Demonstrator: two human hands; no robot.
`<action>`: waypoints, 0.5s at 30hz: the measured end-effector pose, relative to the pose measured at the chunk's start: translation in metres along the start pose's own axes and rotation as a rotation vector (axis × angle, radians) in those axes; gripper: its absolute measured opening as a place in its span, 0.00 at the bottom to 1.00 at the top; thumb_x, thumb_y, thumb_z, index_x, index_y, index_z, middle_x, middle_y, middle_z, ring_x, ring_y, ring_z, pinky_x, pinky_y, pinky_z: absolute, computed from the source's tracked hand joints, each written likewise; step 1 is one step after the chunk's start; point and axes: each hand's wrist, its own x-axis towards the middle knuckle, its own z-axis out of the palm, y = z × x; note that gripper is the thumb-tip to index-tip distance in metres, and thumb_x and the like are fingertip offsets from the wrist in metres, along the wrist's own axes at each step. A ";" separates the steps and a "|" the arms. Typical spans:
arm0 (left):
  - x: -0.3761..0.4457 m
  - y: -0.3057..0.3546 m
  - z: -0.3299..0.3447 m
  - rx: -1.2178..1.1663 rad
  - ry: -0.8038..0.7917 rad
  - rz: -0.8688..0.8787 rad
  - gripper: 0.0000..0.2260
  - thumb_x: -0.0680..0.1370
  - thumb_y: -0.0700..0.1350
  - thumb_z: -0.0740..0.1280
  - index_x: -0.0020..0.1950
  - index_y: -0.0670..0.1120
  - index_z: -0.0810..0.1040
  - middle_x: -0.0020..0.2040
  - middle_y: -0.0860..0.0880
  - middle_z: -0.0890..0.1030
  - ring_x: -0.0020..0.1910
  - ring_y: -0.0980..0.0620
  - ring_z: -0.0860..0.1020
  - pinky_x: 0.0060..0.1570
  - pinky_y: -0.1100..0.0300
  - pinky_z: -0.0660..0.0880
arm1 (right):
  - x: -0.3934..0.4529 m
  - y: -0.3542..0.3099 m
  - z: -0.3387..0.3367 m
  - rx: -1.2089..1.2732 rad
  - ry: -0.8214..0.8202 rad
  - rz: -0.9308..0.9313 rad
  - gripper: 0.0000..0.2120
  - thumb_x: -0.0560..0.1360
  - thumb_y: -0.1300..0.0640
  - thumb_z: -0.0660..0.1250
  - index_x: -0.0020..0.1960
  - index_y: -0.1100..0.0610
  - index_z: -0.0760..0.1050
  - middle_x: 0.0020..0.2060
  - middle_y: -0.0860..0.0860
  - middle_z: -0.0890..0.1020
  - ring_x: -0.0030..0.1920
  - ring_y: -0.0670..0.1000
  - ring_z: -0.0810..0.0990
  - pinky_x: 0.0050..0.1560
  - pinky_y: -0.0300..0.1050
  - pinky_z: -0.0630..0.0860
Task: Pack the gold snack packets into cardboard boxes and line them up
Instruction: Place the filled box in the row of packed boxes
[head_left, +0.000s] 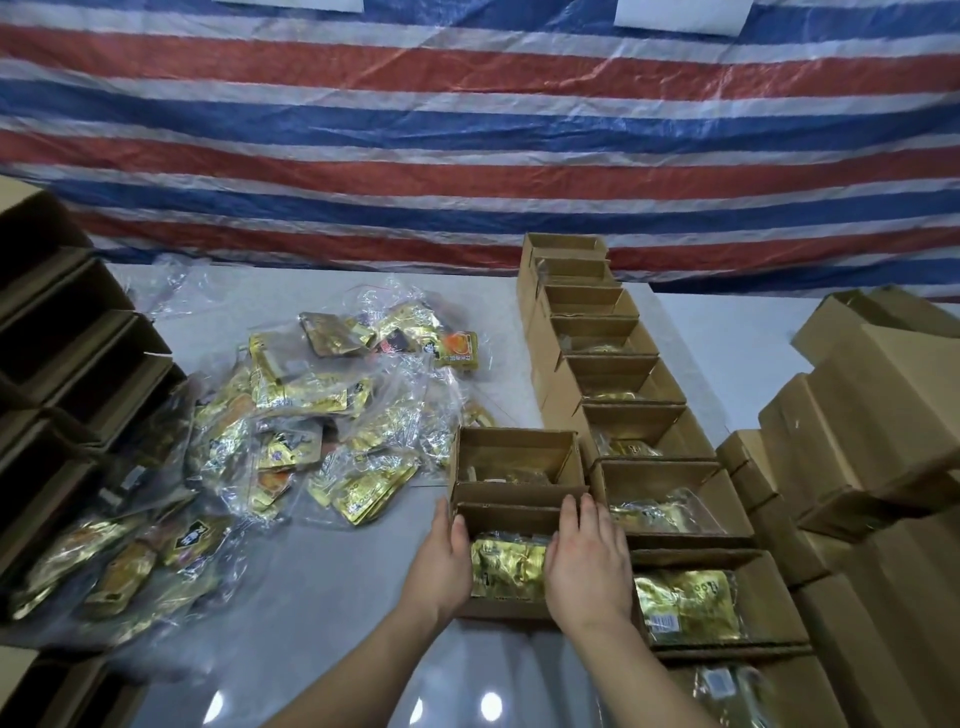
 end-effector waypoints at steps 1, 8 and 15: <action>-0.001 -0.001 0.000 -0.002 0.007 0.030 0.22 0.85 0.51 0.49 0.79 0.51 0.57 0.74 0.50 0.68 0.72 0.50 0.68 0.68 0.61 0.64 | -0.001 0.000 -0.001 -0.033 0.003 -0.010 0.27 0.83 0.50 0.49 0.80 0.55 0.54 0.78 0.54 0.60 0.78 0.55 0.57 0.77 0.53 0.53; -0.001 0.001 0.000 -0.040 -0.008 0.032 0.21 0.85 0.50 0.48 0.78 0.51 0.59 0.74 0.53 0.68 0.72 0.54 0.67 0.68 0.65 0.60 | 0.010 0.002 -0.001 -0.072 -0.038 -0.051 0.28 0.83 0.49 0.45 0.81 0.55 0.45 0.80 0.55 0.49 0.80 0.54 0.48 0.77 0.54 0.39; -0.001 0.010 -0.007 -0.034 -0.078 -0.050 0.24 0.84 0.54 0.49 0.79 0.46 0.56 0.76 0.47 0.65 0.74 0.50 0.64 0.66 0.66 0.58 | 0.015 0.002 -0.007 -0.084 -0.065 -0.051 0.29 0.83 0.45 0.46 0.81 0.54 0.45 0.80 0.52 0.50 0.80 0.52 0.49 0.77 0.56 0.39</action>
